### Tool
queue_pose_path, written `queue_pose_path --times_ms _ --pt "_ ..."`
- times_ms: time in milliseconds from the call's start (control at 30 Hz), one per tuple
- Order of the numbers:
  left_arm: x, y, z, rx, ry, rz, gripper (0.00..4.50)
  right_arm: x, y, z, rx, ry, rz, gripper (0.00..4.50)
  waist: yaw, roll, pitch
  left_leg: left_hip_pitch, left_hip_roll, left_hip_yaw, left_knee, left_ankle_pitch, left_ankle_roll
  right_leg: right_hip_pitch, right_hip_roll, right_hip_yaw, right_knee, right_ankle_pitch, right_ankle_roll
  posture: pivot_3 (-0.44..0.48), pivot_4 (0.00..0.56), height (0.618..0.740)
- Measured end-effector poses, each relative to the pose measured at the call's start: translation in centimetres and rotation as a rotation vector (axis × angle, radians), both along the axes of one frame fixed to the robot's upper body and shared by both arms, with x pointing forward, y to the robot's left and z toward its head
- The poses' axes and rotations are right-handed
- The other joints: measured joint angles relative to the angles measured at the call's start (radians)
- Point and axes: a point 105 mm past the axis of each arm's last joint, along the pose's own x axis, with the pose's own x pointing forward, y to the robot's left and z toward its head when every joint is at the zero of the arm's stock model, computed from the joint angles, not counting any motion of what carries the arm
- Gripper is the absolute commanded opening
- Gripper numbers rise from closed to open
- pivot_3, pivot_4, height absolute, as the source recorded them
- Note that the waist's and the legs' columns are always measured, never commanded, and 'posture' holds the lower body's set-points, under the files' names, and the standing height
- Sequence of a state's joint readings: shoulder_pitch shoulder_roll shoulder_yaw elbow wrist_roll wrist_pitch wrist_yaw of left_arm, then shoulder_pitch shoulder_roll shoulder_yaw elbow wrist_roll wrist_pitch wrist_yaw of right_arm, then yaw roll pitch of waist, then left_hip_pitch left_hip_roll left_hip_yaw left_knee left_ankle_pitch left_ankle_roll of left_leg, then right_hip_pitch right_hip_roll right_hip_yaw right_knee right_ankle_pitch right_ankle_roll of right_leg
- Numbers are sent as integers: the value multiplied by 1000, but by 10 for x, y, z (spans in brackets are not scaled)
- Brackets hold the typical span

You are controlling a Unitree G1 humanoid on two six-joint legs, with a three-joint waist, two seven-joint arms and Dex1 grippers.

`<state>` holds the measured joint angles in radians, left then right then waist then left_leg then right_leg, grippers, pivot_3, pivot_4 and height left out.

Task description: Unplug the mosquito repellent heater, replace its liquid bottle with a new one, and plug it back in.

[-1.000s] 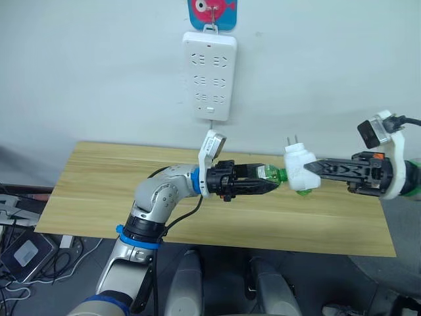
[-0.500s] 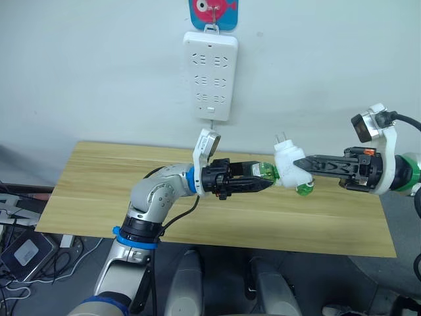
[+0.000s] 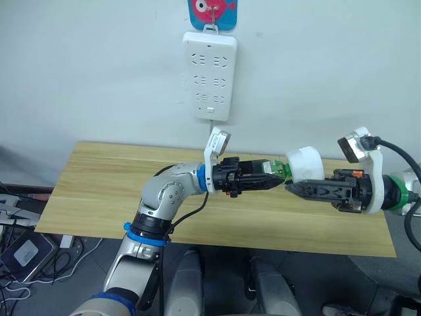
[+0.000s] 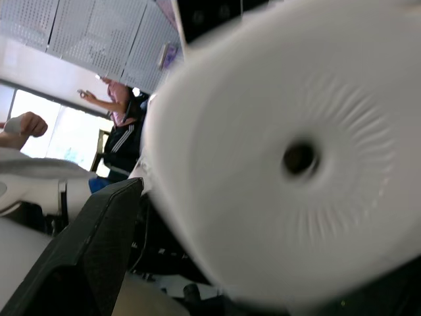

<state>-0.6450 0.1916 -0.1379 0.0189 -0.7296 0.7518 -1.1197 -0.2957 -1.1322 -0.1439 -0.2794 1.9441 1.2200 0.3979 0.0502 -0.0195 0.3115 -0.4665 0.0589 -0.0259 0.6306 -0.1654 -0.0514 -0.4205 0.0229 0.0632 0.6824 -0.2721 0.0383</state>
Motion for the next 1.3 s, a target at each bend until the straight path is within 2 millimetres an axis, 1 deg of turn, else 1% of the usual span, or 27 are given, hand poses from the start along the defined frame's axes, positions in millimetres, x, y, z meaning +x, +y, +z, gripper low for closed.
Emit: queue_pose_path --times_ms 133,200,233,267,300,367,400,467,533,633,667,700,733,833,900,1000,1100,1133,1167,1200,1267,1300 --pt "7 4 1 0 15 22 2293 -23 -4 -13 -60 82 60 4465 1 0 0 0 0 0 1 0 0 0 0 0 0 0 0 151 283 740" --pt "9 5 3 3 8 24 2293 -28 -10 -19 -108 105 35 4465 1 0 0 0 0 0 1 0 0 1 0 0 0 0 0 151 283 740" --pt "10 6 4 4 5 28 2293 -27 -15 -22 -136 105 5 4308 1 -1 0 0 0 0 1 0 0 1 0 0 0 0 1 161 285 740" --pt "10 8 4 8 3 29 2293 -22 -21 -25 -159 98 -33 4111 1 -1 0 0 0 0 2 0 0 1 0 0 0 -2 5 161 285 740" --pt "10 9 4 13 4 28 2293 -15 -27 -28 -178 91 -76 3941 1 -1 0 0 0 0 2 0 0 1 0 0 0 -2 6 161 285 740" --pt "9 11 2 26 13 18 2293 5 -44 -32 -193 67 -192 3276 -2 -1 0 0 0 1 4 0 0 1 0 1 0 0 6 161 282 740" --pt "9 12 2 30 13 13 2293 13 -52 -33 -201 55 -235 2860 -3 -1 0 0 0 1 4 0 0 1 0 1 0 0 7 161 282 740" --pt "7 13 3 32 7 8 2293 24 -62 -30 -212 29 -287 2110 -3 0 -1 0 0 1 4 1 1 1 0 1 0 1 7 160 280 740" --pt "7 13 3 33 6 6 2293 28 -64 -24 -212 6 -290 1344 -2 0 -1 0 0 1 4 1 1 1 0 1 0 1 7 160 280 740" --pt "7 15 3 38 2 4 2293 27 -63 -21 -212 1 -260 237 -1 0 -1 0 0 1 3 1 1 1 0 1 0 1 7 157 279 740" --pt "7 16 3 39 0 0 2293 26 -62 -20 -208 11 -248 53 -1 0 -1 0 0 1 3 1 1 1 0 1 0 1 7 153 275 740" --pt "7 17 2 42 -2 0 2293 24 -61 -19 -202 21 -237 53 -1 0 -1 0 0 1 3 1 1 1 0 1 0 1 7 153 275 740" --pt "7 17 2 44 -10 2 2293 22 -60 -18 -182 41 -224 230 -1 0 -1 0 0 1 3 1 1 1 0 1 0 1 7 153 275 740" --pt "6 18 1 62 -54 -7 2293 18 -58 -13 -120 82 -205 995 0 0 -1 0 0 1 4 1 1 1 0 1 0 3 3 153 274 740" --pt "4 18 0 64 -74 -17 2293 20 -60 -11 -88 101 -227 1716 -1 0 -1 0 0 1 4 1 1 1 0 2 0 3 3 154 275 740" --pt "5 18 0 66 -94 -15 2293 22 -62 -11 -88 106 -249 2826 -1 0 -1 0 0 1 4 1 1 1 0 2 0 3 4 153 276 740" --pt "4 19 0 67 -101 -21 2293 31 -64 -12 -115 62 -291 3866 -2 0 -1 0 0 1 4 1 1 0 0 2 0 3 4 153 276 740" --pt "4 20 0 70 -100 -21 2293 37 -64 -11 -123 39 -308 3866 -3 0 -1 0 0 1 4 1 1 0 0 2 0 3 4 153 276 740" --pt "4 21 -1 76 -97 -22 2293 47 -64 -6 -118 -5 -341 3813 -8 0 -1 0 1 1 5 1 1 0 1 2 0 3 5 153 276 740" --pt "3 21 -2 77 -95 -27 2293 53 -65 -4 -109 -24 -364 3646 -8 0 -1 0 0 1 5 1 1 0 0 2 0 3 5 153 276 740" --pt "2 23 -3 82 -89 -34 2293 64 -63 1 -93 -54 -388 3044 -10 0 -1 0 1 1 5 1 1 0 1 2 0 3 5 153 276 740" --pt "1 23 -4 86 -84 -38 2293 68 -60 2 -89 -64 -384 2627 -11 0 -1 0 1 1 4 1 1 0 1 2 0 3 5 153 276 740"
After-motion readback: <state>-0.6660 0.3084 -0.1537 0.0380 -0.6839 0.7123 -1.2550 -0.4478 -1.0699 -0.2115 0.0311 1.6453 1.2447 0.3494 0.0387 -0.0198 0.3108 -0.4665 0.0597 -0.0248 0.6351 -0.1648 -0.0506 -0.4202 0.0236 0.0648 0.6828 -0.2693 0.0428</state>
